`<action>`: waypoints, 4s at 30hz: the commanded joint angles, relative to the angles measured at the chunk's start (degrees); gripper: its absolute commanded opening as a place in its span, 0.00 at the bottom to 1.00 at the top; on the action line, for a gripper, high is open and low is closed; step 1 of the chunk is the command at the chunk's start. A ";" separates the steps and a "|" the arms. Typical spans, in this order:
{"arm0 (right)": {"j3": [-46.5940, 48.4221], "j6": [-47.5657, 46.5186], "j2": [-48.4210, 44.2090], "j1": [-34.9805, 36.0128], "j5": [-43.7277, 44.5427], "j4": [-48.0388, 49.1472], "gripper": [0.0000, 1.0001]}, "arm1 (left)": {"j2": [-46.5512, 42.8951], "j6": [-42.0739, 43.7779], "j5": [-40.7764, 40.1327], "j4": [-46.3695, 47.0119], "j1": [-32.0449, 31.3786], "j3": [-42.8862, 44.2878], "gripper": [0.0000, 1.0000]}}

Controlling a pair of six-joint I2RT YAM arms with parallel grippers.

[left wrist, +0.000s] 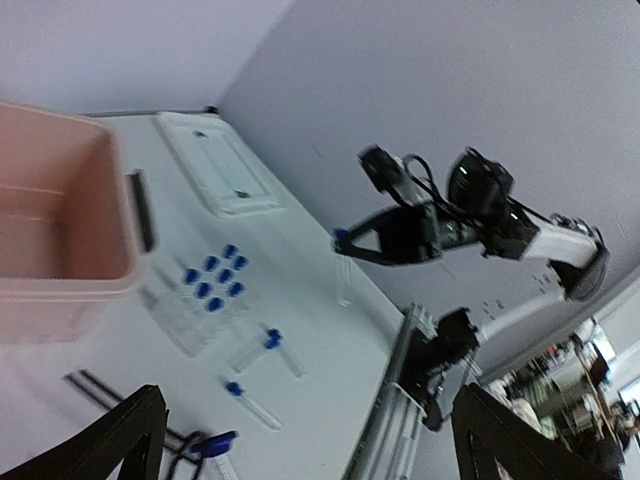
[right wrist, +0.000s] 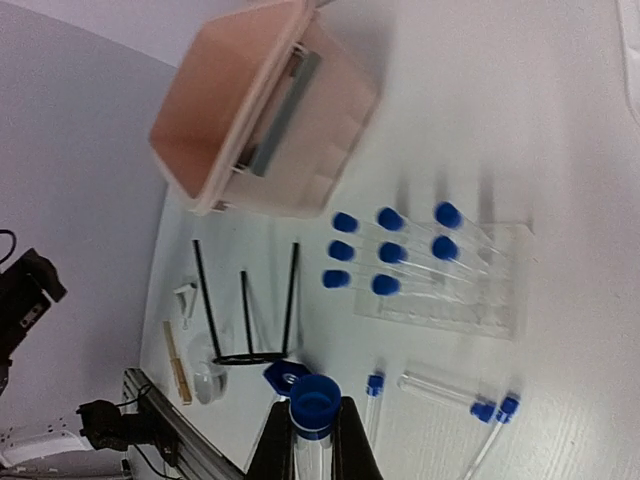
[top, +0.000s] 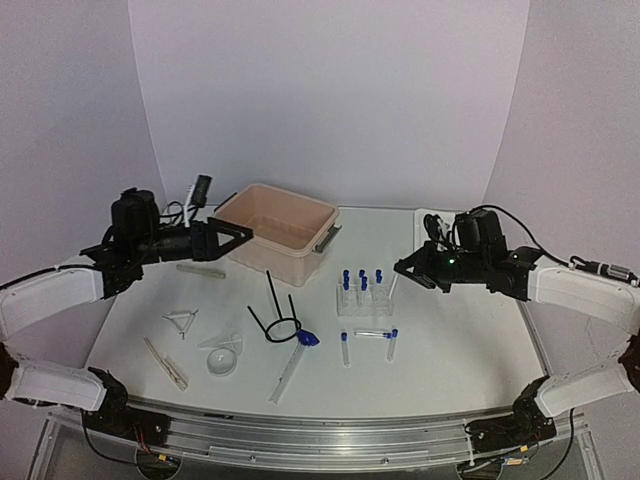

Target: Organize the chemistry lab equipment

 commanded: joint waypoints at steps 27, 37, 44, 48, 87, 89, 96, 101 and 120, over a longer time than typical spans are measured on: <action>6.36 -5.53 10.63 5.64 -17.11 34.36 0.00 | 45.67 -12.61 24.50 29.33 -19.69 28.13 0.46; 6.02 -4.11 10.33 6.13 -20.41 32.77 0.14 | 45.79 -9.00 25.76 27.54 -19.68 27.77 0.00; 9.14 -4.82 7.24 6.12 -23.93 15.05 0.61 | 41.81 24.26 25.18 0.13 -19.72 29.48 0.00; 10.41 -7.68 3.94 6.08 -22.10 3.65 0.63 | 40.07 36.06 21.54 -8.66 -19.73 29.78 0.00; 23.70 -15.11 14.86 6.66 -18.87 -12.06 0.21 | 48.40 41.24 15.30 -21.84 -20.84 41.85 0.00; 23.94 -15.20 15.23 6.77 -18.95 -12.25 0.20 | 48.67 41.22 15.66 -21.87 -20.91 42.15 0.00; 24.08 -15.30 15.64 6.96 -17.25 -12.55 0.21 | 49.26 42.24 15.54 -22.93 -21.40 43.24 0.00; 24.03 -15.25 15.63 6.98 -15.65 -12.53 0.23 | 49.40 42.44 15.00 -23.30 -21.62 43.51 0.00; 23.26 -16.11 14.36 7.04 -12.42 -12.71 0.00 | 50.18 42.37 12.70 -24.21 -22.17 45.01 0.21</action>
